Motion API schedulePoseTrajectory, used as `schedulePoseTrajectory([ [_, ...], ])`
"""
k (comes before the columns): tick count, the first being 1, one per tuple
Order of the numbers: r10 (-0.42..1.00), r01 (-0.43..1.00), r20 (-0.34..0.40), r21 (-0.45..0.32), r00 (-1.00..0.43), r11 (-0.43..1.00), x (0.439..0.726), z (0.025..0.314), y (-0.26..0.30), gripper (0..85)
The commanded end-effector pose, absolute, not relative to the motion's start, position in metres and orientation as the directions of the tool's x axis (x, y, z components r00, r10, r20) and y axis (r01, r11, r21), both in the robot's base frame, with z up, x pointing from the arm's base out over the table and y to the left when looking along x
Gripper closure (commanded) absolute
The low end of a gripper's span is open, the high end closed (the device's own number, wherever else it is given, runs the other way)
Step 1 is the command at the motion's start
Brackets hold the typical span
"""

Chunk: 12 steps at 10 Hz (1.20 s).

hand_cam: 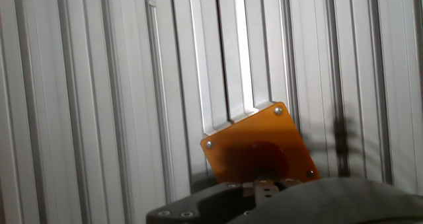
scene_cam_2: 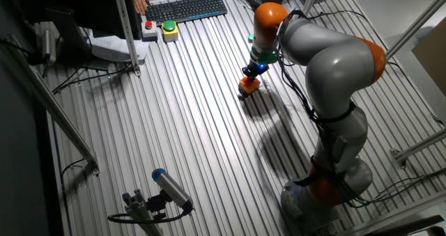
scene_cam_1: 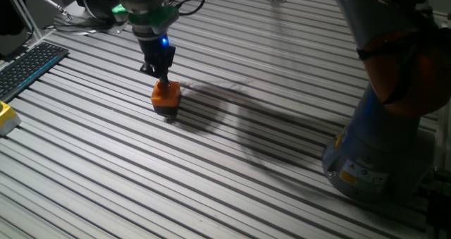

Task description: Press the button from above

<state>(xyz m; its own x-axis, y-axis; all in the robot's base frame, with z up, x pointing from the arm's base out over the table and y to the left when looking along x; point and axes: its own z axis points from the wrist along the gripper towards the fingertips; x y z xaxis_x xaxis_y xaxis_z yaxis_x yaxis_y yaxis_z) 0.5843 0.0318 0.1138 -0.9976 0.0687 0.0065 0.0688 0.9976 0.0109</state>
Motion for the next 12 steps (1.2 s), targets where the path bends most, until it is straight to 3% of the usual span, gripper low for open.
schedulePoseTrajectory([
  [1, 0.070, 0.070, 0.007, 0.012, -0.998, 0.997, 0.585, 0.112, 0.032, 85.0],
  [7, 0.068, 0.068, -0.002, 0.025, -0.998, 0.997, 0.587, 0.094, 0.031, 85.0],
  [12, 0.084, 0.084, 0.029, 0.009, -0.996, 0.996, 0.576, 0.146, 0.030, 85.0],
])
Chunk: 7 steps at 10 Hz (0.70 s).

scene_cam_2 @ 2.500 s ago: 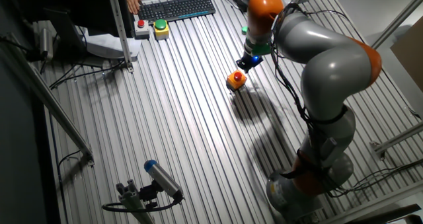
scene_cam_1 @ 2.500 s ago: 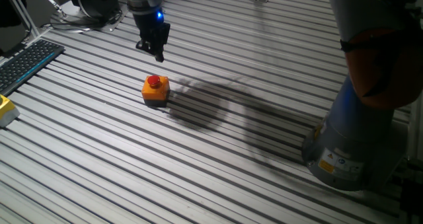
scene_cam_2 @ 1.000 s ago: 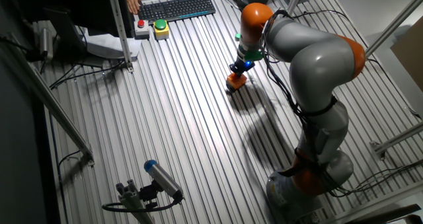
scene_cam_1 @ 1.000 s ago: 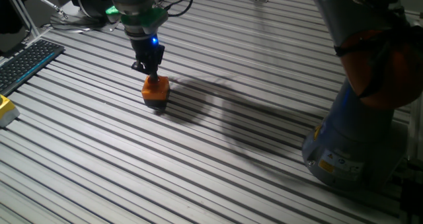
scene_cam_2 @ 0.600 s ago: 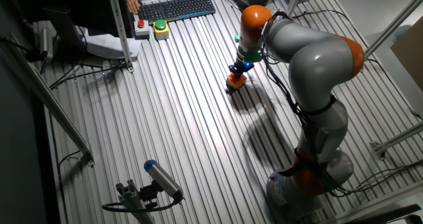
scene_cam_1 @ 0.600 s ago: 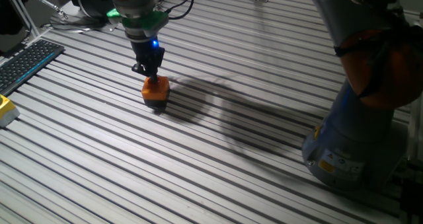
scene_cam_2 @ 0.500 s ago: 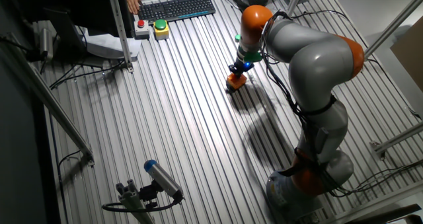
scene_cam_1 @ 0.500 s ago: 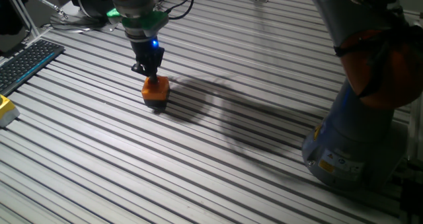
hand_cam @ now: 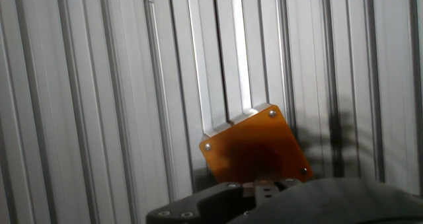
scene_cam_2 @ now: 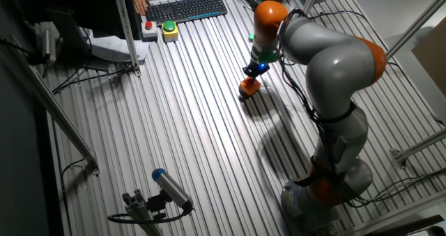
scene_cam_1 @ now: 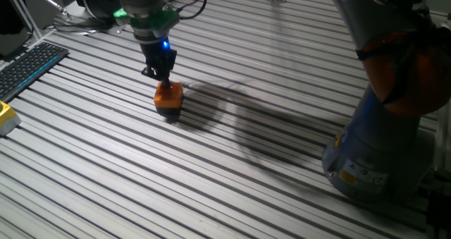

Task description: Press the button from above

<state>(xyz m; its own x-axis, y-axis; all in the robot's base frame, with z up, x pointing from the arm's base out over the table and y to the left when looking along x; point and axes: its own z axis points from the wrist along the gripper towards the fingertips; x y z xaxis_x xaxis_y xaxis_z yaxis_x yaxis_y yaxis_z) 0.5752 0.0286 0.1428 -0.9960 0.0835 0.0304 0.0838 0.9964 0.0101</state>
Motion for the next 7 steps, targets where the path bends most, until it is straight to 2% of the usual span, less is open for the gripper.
schedulePoseTrajectory([
  [1, 0.084, 0.084, 0.031, 0.014, -0.996, 0.996, 0.575, 0.153, 0.026, 85.0],
  [4, 0.085, 0.085, 0.013, 0.019, -0.996, 0.996, 0.571, 0.172, 0.016, 85.0],
  [7, 0.113, 0.113, 0.005, -0.007, -0.994, 0.994, 0.570, 0.174, 0.015, 85.0],
])
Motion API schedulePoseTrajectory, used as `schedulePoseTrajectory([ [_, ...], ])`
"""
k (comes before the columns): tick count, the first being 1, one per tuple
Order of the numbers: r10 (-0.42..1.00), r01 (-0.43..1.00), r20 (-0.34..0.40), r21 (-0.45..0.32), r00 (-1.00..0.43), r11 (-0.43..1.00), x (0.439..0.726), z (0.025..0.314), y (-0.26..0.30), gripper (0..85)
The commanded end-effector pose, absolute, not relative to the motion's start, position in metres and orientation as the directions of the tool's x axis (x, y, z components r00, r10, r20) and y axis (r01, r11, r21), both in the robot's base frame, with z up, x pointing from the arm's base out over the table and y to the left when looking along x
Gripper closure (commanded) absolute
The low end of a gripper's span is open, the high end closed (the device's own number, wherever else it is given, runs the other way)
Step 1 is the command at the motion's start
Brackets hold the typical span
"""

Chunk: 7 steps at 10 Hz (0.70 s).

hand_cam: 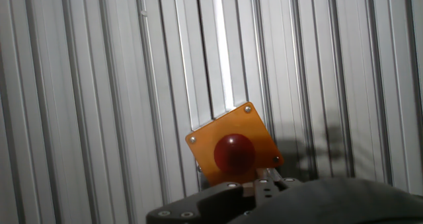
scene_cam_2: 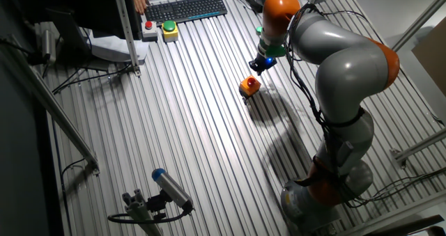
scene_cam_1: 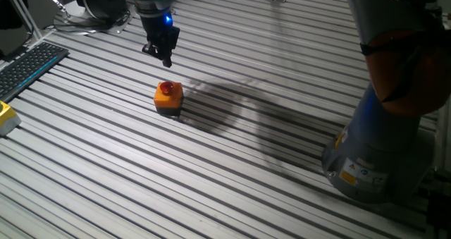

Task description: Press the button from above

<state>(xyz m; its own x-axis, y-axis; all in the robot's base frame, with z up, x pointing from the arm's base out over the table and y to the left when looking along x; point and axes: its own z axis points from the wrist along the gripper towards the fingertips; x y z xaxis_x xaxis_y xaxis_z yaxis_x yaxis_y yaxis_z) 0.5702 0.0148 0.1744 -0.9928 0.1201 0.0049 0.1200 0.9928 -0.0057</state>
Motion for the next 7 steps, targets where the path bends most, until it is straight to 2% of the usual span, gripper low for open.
schedulePoseTrajectory([
  [1, 0.129, 0.129, 0.006, 0.000, -0.992, 0.992, 0.5702, 0.1747, 0.0143, 85.0],
  [7, 0.157, 0.157, 0.014, -0.007, -0.988, 0.988, 0.5715, 0.1744, 0.0117, 85.0],
])
